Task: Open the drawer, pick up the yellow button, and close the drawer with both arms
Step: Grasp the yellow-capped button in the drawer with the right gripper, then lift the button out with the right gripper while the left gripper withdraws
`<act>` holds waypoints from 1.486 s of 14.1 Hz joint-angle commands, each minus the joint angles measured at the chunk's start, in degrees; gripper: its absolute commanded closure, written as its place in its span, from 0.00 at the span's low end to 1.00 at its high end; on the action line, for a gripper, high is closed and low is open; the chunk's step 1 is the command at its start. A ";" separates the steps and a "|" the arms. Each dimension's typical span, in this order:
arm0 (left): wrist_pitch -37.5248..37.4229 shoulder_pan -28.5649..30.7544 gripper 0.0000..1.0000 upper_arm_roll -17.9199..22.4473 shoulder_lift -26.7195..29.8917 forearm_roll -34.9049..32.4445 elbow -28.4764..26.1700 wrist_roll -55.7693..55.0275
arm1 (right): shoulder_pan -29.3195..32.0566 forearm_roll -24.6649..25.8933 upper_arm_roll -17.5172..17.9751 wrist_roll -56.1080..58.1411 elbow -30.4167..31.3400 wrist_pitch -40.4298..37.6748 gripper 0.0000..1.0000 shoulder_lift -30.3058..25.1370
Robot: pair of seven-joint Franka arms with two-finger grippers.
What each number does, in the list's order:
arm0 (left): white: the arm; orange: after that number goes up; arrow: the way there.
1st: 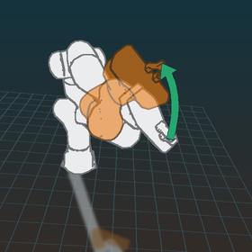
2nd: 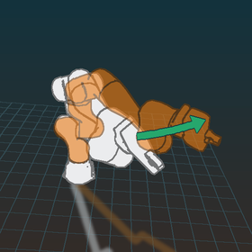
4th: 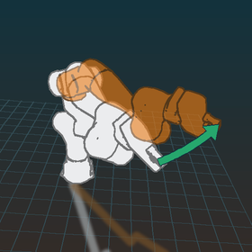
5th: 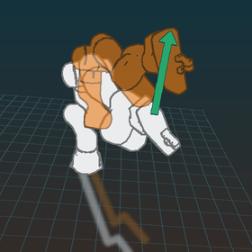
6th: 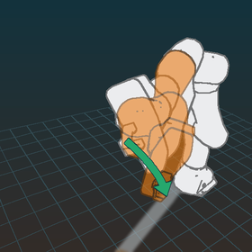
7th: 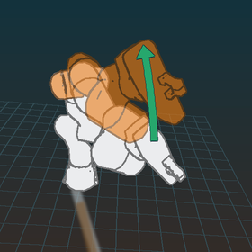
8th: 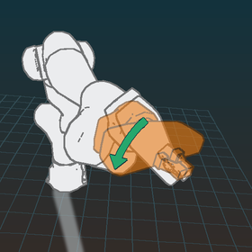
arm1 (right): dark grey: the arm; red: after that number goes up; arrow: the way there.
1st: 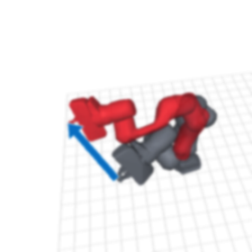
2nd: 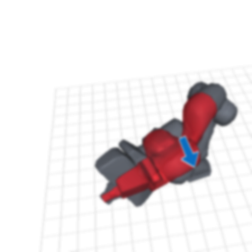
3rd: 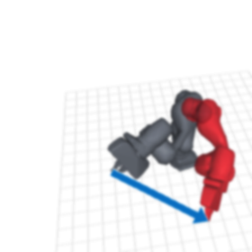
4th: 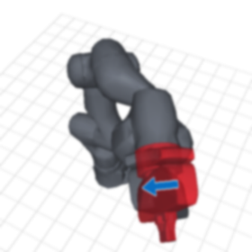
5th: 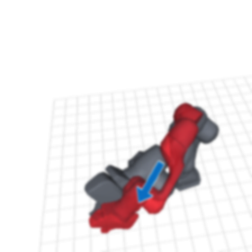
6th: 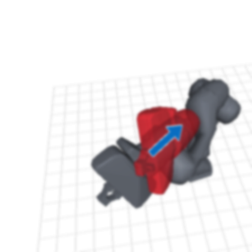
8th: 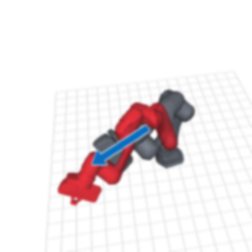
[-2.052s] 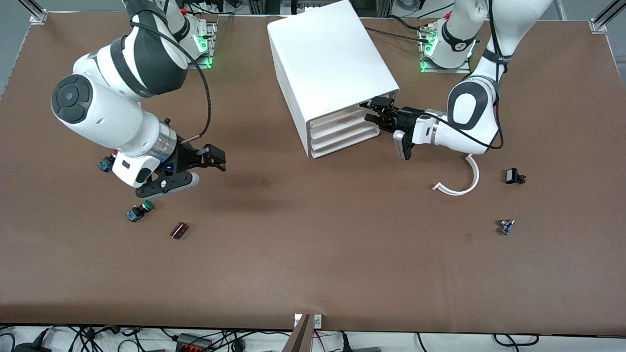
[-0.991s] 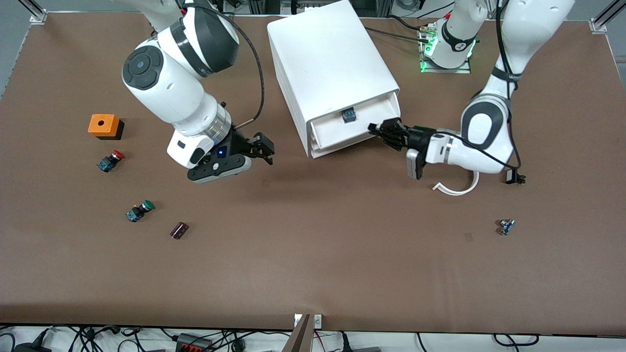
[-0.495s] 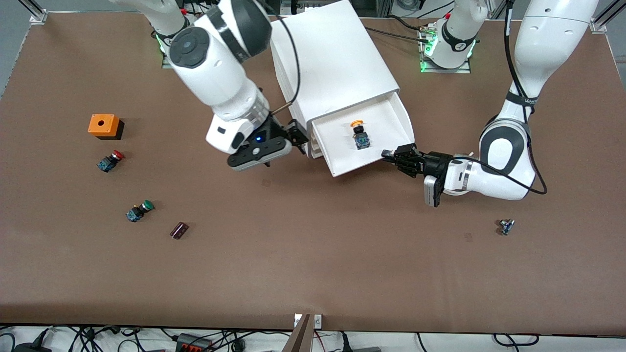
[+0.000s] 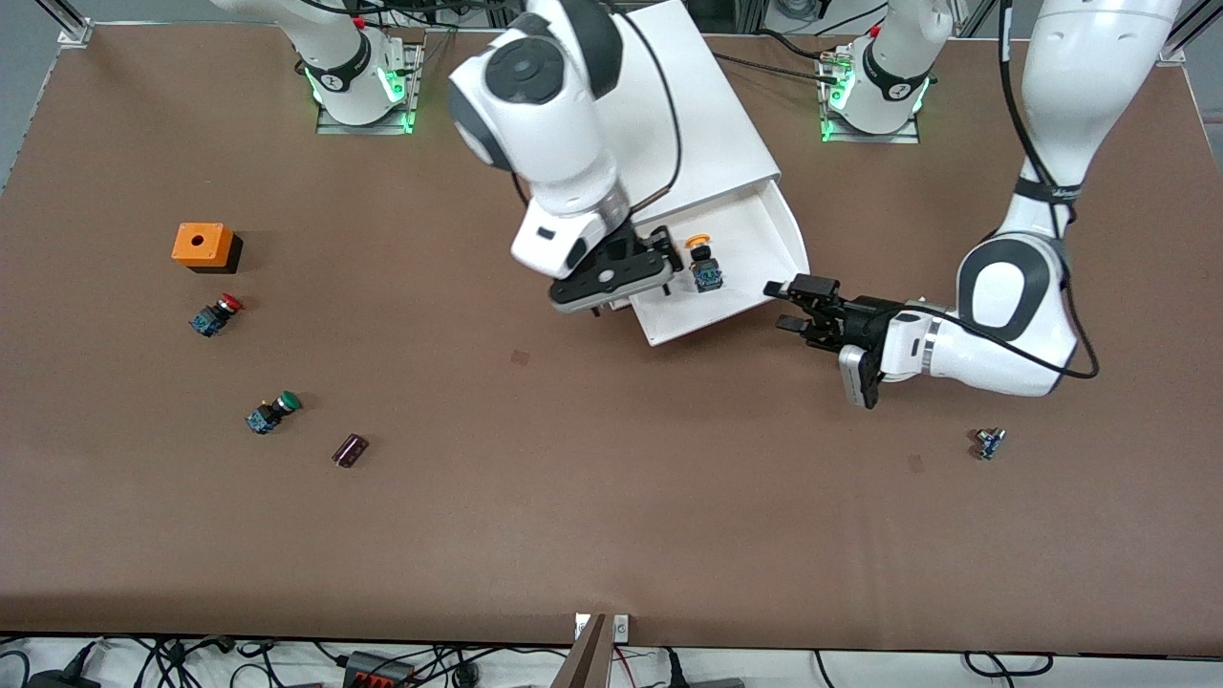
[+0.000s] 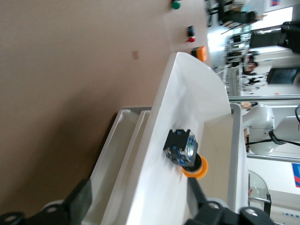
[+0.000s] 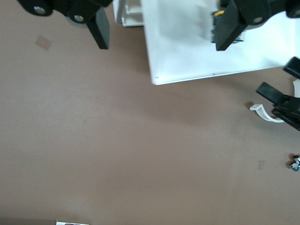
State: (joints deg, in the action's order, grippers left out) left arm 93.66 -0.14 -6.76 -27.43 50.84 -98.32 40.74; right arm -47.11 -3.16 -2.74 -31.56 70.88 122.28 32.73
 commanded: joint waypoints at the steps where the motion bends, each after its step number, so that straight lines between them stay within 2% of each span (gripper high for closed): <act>1: -4.53 -0.12 0.00 0.44 2.20 -8.45 5.40 -10.29 | -3.33 2.90 -0.86 -5.95 -3.90 -0.90 0.00 2.51; 4: -9.27 -0.12 0.00 0.44 2.20 -19.16 13.65 -17.60 | -5.35 2.99 -0.86 -6.76 -6.79 -0.38 0.00 5.84; 7: -12.26 -1.43 0.00 -0.97 2.38 -34.97 19.55 -22.44 | -7.01 2.90 -0.77 -6.76 -9.09 -0.29 0.00 9.28; 10: -13.33 -4.07 0.00 -1.23 2.55 -47.99 24.74 -30.95 | -7.64 2.81 -0.77 -6.67 -9.09 -0.38 0.10 9.90; 12: -13.24 -5.04 0.00 -0.97 2.03 -50.66 27.38 -32.91 | -7.90 2.81 -0.60 -6.67 -9.09 -0.46 0.18 10.16; 15: -12.54 -5.04 0.00 -0.53 1.15 -50.93 30.72 -32.92 | -9.05 2.90 -0.77 -6.67 -9.09 -0.29 0.32 11.74; 18: -12.71 -3.99 0.00 -0.35 1.85 -50.93 31.34 -32.91 | -9.05 2.90 -0.77 -6.67 -9.09 -0.20 0.37 11.84; 19: -12.97 -3.55 0.00 -0.36 2.29 -50.93 32.65 -32.83 | -9.05 2.81 -0.77 -6.67 -9.09 -0.20 0.43 11.84; 21: -13.59 -3.63 0.00 0.00 2.82 -51.11 34.68 -33.00 | -9.13 2.90 -0.95 -6.67 -9.09 -0.72 0.69 11.66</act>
State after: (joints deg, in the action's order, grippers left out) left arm 81.72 -3.67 -6.83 -24.60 1.22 -67.00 8.36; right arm -55.68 -0.97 -3.04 -37.22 63.62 122.52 43.79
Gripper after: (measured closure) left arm 0.000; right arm 0.449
